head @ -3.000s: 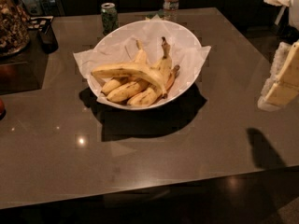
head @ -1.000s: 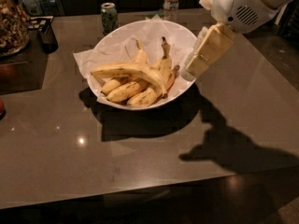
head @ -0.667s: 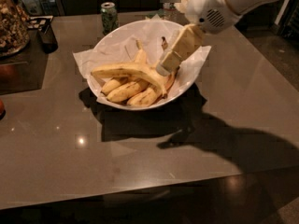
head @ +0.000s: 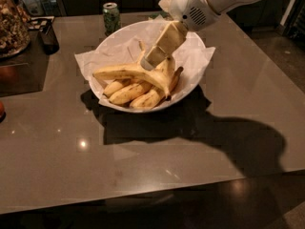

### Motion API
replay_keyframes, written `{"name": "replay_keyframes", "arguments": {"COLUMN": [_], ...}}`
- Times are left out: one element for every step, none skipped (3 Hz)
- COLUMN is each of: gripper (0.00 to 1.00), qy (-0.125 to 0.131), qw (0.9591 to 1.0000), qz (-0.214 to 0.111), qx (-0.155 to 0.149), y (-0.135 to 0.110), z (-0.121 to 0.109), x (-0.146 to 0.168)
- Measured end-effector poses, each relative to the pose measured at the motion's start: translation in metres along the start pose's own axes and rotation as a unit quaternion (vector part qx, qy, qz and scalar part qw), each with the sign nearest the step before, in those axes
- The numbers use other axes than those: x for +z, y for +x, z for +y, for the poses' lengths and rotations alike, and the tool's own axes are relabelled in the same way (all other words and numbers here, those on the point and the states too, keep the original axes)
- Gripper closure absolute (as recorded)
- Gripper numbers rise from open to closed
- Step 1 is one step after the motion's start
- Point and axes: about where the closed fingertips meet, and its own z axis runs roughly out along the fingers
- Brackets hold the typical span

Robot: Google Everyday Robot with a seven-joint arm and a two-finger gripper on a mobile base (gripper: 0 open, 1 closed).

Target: Pick banana from white bowl

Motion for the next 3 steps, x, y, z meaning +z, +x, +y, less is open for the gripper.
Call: {"name": "replay_keyframes", "arguments": {"gripper": [0.00,0.00,0.00], "qy": [0.007,-0.001,-0.016], "qw": [0.9998,0.9988,0.9980], "qz": [0.002,-0.005,-0.003], "qx": [0.020,0.048,0.061], "y": [0.008,0.018,0.023], "z": [0.001,-0.001,-0.005], "x": [0.006,0.035,0.062]}}
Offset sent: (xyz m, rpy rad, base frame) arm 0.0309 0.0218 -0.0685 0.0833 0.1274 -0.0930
